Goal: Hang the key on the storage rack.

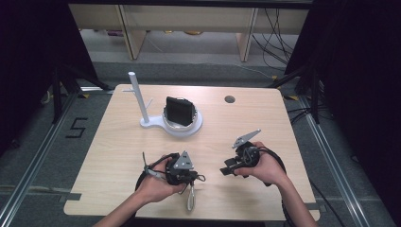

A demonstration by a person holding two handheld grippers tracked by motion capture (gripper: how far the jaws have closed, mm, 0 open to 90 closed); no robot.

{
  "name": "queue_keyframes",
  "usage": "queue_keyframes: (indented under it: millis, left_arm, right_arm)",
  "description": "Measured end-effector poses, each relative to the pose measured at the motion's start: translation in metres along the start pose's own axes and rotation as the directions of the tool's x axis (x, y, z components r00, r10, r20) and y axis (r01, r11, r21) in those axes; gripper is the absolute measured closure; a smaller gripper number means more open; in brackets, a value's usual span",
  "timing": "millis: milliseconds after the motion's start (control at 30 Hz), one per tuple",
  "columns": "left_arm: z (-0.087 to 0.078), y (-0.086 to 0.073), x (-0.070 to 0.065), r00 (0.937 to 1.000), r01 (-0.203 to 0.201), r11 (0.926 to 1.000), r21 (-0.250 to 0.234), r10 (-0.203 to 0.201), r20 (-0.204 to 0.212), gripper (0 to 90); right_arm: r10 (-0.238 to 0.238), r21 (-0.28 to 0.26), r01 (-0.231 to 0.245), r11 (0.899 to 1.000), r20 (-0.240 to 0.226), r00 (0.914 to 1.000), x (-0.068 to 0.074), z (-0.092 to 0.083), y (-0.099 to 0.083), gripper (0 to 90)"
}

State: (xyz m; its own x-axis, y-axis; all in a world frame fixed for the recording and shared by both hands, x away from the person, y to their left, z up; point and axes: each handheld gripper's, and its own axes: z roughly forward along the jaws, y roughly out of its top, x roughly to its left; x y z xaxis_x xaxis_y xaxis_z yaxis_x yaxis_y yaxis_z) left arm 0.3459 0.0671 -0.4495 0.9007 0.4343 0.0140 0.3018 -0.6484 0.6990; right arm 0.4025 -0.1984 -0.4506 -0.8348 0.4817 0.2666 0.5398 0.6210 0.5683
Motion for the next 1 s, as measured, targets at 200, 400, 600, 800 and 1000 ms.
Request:
queue_keyframes:
  millis: [200,400,600,800,1000]
  left_arm:
    - [-0.005,0.006,0.0,0.9999,-0.006,0.9992,-0.04,0.006,-0.01,85.5]
    - [-0.007,0.01,-0.002,0.9998,-0.015,0.9984,-0.054,0.014,-0.016,85.5]
    - [-0.009,0.013,-0.003,0.9994,-0.031,0.9981,-0.053,0.03,-0.016,85.5]
    - [-0.008,0.014,-0.004,0.9993,-0.035,0.9975,-0.062,0.034,-0.012,85.5]
    - [-0.009,0.015,-0.004,0.9992,-0.041,0.9971,-0.064,0.04,-0.009,85.5]
  right_arm:
    - [-0.055,-0.004,0.055,0.999,-0.091,0.9944,0.01,0.01,0.009,51.3]
    - [-0.114,0.007,0.116,0.993,-0.134,0.9843,0.017,0.02,0.019,48.8]
    - [-0.124,0.037,0.132,0.991,-0.173,0.9771,0.017,0.036,0.023,51.1]
    - [-0.148,0.038,0.158,0.987,-0.187,0.9711,0.02,0.04,0.025,58.4]
    - [-0.162,0.046,0.174,0.984,-0.191,0.968,0.022,0.041,0.026,67.3]
